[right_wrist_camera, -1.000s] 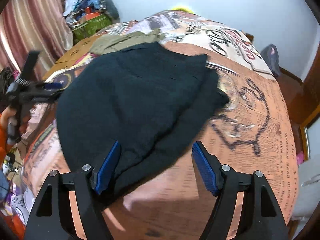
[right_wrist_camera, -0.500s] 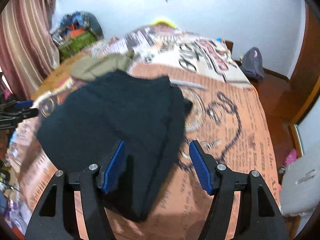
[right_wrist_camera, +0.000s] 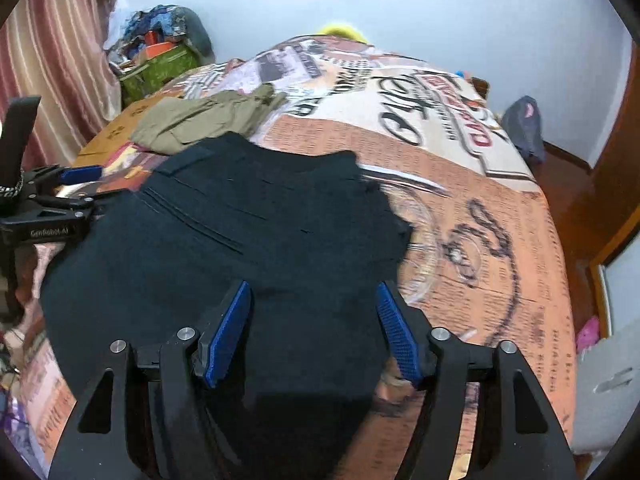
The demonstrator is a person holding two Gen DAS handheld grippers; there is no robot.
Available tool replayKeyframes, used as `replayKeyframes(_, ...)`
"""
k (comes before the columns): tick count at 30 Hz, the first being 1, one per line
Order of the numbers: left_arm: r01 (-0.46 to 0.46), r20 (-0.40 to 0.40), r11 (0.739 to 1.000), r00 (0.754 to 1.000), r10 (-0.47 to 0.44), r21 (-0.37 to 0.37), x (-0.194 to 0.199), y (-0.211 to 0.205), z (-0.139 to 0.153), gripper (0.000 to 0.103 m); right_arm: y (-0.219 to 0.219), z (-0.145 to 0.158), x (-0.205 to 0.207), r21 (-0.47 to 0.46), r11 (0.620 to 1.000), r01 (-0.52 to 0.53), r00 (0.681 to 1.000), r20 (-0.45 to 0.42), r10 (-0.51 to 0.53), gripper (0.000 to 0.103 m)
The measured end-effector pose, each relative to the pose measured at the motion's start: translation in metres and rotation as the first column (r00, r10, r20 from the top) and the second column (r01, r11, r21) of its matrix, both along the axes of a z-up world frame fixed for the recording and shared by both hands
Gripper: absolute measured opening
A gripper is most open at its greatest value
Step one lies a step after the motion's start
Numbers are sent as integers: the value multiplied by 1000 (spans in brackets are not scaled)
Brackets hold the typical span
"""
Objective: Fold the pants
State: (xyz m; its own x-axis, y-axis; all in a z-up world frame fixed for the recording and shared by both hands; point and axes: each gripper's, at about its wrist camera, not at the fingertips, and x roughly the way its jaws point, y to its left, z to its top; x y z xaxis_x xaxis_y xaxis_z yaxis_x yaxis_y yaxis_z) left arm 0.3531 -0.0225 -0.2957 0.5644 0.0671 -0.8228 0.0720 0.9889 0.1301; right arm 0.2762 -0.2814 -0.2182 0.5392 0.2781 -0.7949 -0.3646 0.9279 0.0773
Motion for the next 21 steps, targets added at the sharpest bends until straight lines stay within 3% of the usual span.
replayKeyframes(4, -4, -15, 992, 1000, 2, -128, -18, 21, 15, 81, -28, 23, -17, 14, 999, 52, 998, 45, -53, 61)
replayKeyframes(10, 111, 38, 975, 994, -105, -195, -59, -17, 42, 85, -17, 33, -46, 90, 996, 3, 999, 37, -6, 63)
replayKeyframes(12, 141, 24, 970, 990, -139, -197, -69, -32, 37, 86, -5, 24, -55, 116, 993, -24, 1000, 6, 23, 63)
replayKeyframes(15, 139, -16, 976, 989, -144, -167, -78, -44, 19, 86, 8, 3, -62, 83, 996, -33, 999, -30, 35, 63)
replayKeyframes(21, 81, -51, 972, 994, -95, -219, -97, -16, 10, 87, -21, 2, -70, 110, 993, 45, 998, -59, -39, 66)
